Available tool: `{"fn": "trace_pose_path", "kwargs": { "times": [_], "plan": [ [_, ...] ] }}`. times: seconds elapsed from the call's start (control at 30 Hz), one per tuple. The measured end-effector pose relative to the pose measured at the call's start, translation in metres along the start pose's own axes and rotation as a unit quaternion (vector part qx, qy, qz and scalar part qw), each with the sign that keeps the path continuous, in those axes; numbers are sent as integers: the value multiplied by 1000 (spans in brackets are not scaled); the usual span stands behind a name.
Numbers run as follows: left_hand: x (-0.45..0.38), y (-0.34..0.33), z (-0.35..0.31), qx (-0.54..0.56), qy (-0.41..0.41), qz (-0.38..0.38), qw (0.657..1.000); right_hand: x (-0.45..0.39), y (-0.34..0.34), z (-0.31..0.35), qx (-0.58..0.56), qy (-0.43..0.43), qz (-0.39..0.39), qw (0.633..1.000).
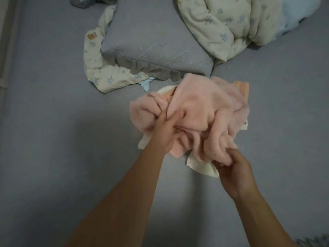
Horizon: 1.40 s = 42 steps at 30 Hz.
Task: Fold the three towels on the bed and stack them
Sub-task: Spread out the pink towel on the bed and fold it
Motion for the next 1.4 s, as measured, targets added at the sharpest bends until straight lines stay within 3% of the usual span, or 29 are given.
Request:
{"fn": "trace_pose_path", "kwargs": {
  "times": [0.03, 0.1, 0.13, 0.2, 0.23, 0.33, 0.37, 0.43, 0.5, 0.57, 0.63, 0.7, 0.8, 0.9, 1.0, 1.1, 1.17, 1.23, 1.3, 1.4],
  "plan": [
    [-4, -16, -10, -56, 1, 20, 998, 2, 0, 16, 0, 32, -5, 999],
    [-5, -28, -24, -208, -58, -20, 976, 12, -5, 45, 14, 100, -21, 995],
    [-1, -24, -32, -299, -113, -65, 945, 18, -7, 57, 19, 131, -26, 991],
    [20, -1, -44, -462, -206, -150, 849, 31, -12, 75, 17, 178, -22, 984],
    [34, 17, -47, -472, -229, -168, 834, 38, -14, 81, 13, 195, -16, 981],
    [90, 78, -58, -258, -271, -185, 908, 57, -25, 92, -9, 229, 2, 973],
    [111, 97, -58, -187, -283, -185, 923, 61, -31, 93, -21, 233, 14, 972],
    [144, 135, -51, -153, -278, -187, 929, 65, -44, 85, -20, 223, 39, 974],
    [163, 171, -34, -206, -200, -191, 938, 63, -56, 64, 40, 170, 50, 983],
    [165, 198, -10, -327, -56, -153, 931, 61, -61, 33, 124, 90, 49, 987],
    [157, 208, 16, -466, 75, -68, 879, 61, -56, 2, 186, 6, 58, 981],
    [139, 202, 36, -513, 114, -37, 850, 62, -45, -21, 214, -54, 90, 971],
    [105, 183, 45, -420, 47, -62, 904, 70, -25, -40, 224, -78, 146, 961],
    [84, 164, 38, -319, 52, -59, 945, 85, -15, -40, 260, -74, 183, 945],
    [93, 152, 35, -258, 48, -32, 964, 94, -7, -27, 260, -58, 125, 956],
    [111, 146, 20, -111, 35, 44, 992, 99, -7, -2, 204, -29, 46, 977],
    [121, 142, -11, -25, -26, 67, 997, 103, -16, 25, 181, 9, -15, 983],
    [135, 138, -55, 7, -85, 25, 996, 110, -34, 59, 154, 71, -49, 984],
    [154, 136, -103, -35, -158, -34, 986, 125, -64, 91, 141, 135, -38, 980],
    [189, 142, -172, -43, -260, -65, 962, 162, -114, 125, 137, 212, 28, 967]
  ]
}}
Point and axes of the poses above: each hand's wrist, its own x-axis away from the middle knuckle, its own y-axis out of the back of the hand, z = x × y, the point moved 1 cm from there along -x, towards the middle knuckle, and after that the axes turned 3 degrees about x, right-handed, at the moved point
